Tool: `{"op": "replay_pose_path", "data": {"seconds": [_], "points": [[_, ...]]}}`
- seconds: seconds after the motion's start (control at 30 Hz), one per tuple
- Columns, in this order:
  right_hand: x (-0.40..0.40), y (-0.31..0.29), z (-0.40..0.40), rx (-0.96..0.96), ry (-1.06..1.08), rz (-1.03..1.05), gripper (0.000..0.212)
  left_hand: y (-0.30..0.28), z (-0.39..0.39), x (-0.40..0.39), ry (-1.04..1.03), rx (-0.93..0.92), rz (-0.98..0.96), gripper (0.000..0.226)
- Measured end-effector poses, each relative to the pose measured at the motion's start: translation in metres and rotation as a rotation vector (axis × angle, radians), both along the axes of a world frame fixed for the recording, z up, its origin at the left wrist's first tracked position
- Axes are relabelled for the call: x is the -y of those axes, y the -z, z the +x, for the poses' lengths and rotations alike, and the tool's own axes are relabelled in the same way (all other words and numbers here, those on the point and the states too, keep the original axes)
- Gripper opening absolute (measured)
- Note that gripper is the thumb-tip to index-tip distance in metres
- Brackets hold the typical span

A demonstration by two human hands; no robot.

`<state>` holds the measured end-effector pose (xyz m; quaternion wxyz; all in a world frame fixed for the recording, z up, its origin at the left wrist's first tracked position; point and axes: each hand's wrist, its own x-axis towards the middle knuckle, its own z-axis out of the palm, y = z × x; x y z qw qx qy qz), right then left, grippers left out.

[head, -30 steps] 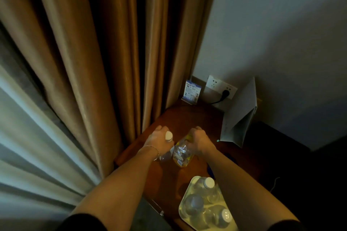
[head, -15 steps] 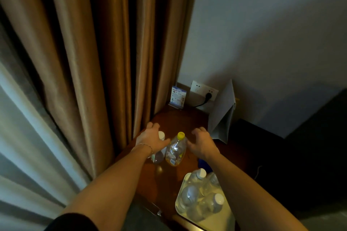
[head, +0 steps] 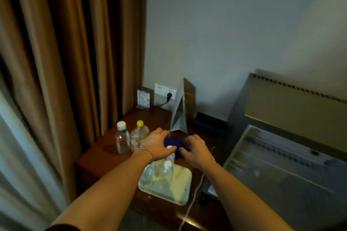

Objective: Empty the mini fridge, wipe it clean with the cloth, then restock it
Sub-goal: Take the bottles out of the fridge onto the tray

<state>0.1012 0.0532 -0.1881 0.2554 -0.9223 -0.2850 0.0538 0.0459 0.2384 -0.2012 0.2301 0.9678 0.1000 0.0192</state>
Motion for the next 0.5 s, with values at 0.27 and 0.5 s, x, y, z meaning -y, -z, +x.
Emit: {"op": "replay_pose_path", "data": {"seconds": [0.27, 0.5], "points": [[0.177, 0.033, -0.051, -0.066, 0.034, -0.180, 0.043, 0.014, -0.051, 0.147, 0.085, -0.094, 0.111, 0.070], [0.268, 0.031, -0.049, -0.039, 0.199, -0.230, 0.049, 0.017, -0.051, 0.213, 0.190, -0.159, 0.171, 0.078]]}}
